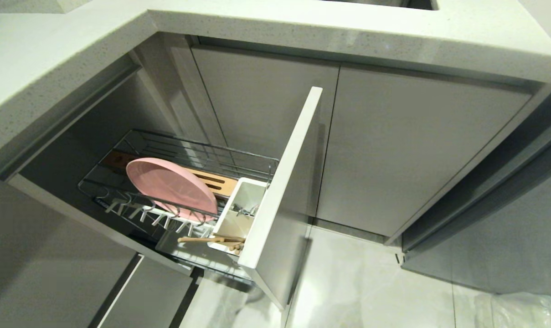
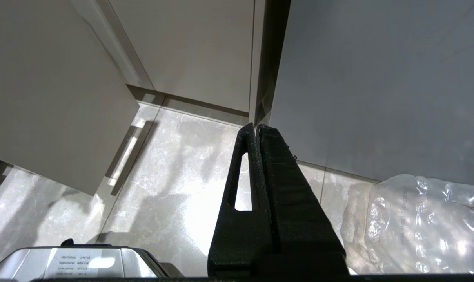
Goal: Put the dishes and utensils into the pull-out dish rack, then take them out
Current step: Pick up the bowl and place it in the cupboard
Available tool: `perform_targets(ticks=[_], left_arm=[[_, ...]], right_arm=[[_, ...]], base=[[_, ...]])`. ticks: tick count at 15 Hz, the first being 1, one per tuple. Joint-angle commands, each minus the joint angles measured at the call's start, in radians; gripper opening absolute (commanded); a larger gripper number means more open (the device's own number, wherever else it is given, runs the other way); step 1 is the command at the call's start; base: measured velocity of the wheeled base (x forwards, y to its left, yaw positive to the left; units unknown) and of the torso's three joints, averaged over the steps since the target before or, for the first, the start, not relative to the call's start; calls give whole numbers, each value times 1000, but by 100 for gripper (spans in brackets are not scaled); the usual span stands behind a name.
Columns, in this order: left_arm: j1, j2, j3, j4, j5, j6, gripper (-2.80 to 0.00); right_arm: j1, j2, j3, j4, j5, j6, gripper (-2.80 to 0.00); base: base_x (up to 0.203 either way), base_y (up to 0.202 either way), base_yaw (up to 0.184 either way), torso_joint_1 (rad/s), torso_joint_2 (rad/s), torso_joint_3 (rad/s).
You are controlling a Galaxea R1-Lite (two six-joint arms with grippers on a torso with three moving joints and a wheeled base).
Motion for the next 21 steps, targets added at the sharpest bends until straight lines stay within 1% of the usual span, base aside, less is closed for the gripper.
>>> perform_targets(ticks=[1, 3, 4, 7, 10, 12, 14, 16, 17, 18, 19, 21], left_arm=[[2, 10, 6, 5, -1, -2, 0], [2, 11, 10, 1, -1, -2, 0], [2, 11, 12, -5, -1, -2, -280], [3, 7, 13, -25, -5, 1, -280], [5, -4, 18, -31, -39, 7, -280], [5, -17, 32, -78, -42, 6, -280], [5, -33, 26, -89, -41, 8, -280], [-2, -62, 20, -122, -53, -4, -280], [-6, -89, 25, -144, -68, -22, -280], [-14, -116, 23, -173, -85, -57, -280], [-41, -135, 18, -210, -107, -89, -280], [-137, -168, 8, -252, -125, -158, -280]], right_arm=[[0, 1, 0, 0, 0, 0, -280], [0, 1, 0, 0, 0, 0, -280], [0, 1, 0, 0, 0, 0, -280], [0, 1, 0, 0, 0, 0, -280], [0, 1, 0, 0, 0, 0, -280], [0, 1, 0, 0, 0, 0, -280], [0, 1, 0, 0, 0, 0, -280], [0, 1, 0, 0, 0, 0, -280], [0, 1, 0, 0, 0, 0, -280], [0, 1, 0, 0, 0, 0, -280], [0, 1, 0, 0, 0, 0, -280], [0, 1, 0, 0, 0, 0, -280]], base=[[0, 0, 0, 0, 0, 0], [0, 0, 0, 0, 0, 0], [0, 0, 0, 0, 0, 0], [0, 0, 0, 0, 0, 0], [0, 0, 0, 0, 0, 0], [0, 0, 0, 0, 0, 0], [0, 0, 0, 0, 0, 0], [0, 0, 0, 0, 0, 0], [0, 0, 0, 0, 0, 0], [0, 0, 0, 0, 0, 0], [0, 0, 0, 0, 0, 0], [0, 0, 0, 0, 0, 0]])
